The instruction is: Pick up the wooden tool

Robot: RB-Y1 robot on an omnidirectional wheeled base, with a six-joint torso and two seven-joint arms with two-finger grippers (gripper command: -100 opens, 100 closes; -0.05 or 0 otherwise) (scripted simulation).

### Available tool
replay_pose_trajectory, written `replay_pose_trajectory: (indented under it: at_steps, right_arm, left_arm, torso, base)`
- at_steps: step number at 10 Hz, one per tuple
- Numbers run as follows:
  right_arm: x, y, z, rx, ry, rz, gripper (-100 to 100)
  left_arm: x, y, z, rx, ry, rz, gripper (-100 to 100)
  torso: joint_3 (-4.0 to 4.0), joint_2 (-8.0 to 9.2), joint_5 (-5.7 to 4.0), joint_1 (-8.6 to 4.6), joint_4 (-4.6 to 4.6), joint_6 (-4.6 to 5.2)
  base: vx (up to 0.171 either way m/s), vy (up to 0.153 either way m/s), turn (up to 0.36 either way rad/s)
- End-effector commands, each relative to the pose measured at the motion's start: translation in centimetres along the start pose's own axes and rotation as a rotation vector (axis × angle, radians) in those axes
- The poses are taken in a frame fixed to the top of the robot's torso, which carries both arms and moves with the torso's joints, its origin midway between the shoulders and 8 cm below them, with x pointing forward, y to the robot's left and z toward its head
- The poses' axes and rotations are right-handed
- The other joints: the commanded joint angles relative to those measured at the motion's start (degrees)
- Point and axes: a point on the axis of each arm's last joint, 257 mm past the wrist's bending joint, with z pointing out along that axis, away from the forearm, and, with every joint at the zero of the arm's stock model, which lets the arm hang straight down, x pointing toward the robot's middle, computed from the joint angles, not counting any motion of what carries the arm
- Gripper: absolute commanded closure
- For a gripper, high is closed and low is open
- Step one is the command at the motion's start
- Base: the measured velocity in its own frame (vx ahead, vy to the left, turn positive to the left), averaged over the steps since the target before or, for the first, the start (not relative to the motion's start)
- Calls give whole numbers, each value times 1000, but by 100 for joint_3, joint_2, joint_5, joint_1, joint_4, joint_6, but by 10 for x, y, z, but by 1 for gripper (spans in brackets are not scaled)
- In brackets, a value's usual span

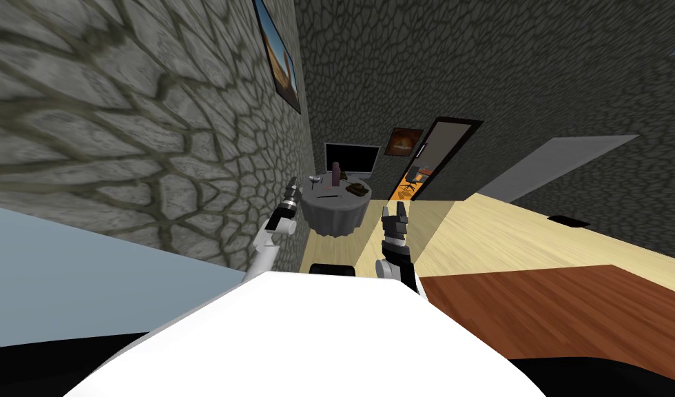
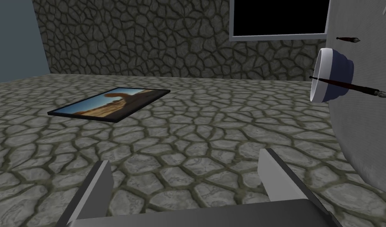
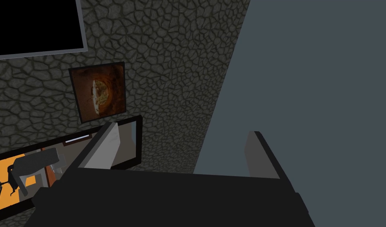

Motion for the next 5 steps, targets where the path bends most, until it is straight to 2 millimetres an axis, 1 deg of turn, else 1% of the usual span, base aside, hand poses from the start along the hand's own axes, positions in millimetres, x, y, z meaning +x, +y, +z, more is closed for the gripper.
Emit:
replay_pose_trajectory:
  at_steps: [1, 3, 4, 5]
  right_arm:
    - [0, 0, 0, 0, 0, 0, 0]
    - [0, 0, 0, 0, 0, 0, 0]
    - [0, 0, 0, 0, 0, 0, 0]
    - [0, 0, 0, 0, 0, 0, 0]
  left_arm:
    - [-2, 17, 13, -51, -2, -27, -100]
    - [0, 22, 16, -75, 0, -28, -100]
    - [-2, 35, 28, -117, -3, -54, -100]
    - [0, 40, 31, -140, -2, -56, -100]
  torso:
    - [0, 0, 0, 0, 0, 0]
    - [-1, -1, 1, 3, 0, 0]
    - [0, 0, 0, 0, 0, 0]
    - [0, -1, 0, 1, 0, 0]
  base:
    - [-3, 17, -5]
    - [-2, 14, -5]
    - [-1, 14, -2]
    - [-1, 14, -4]
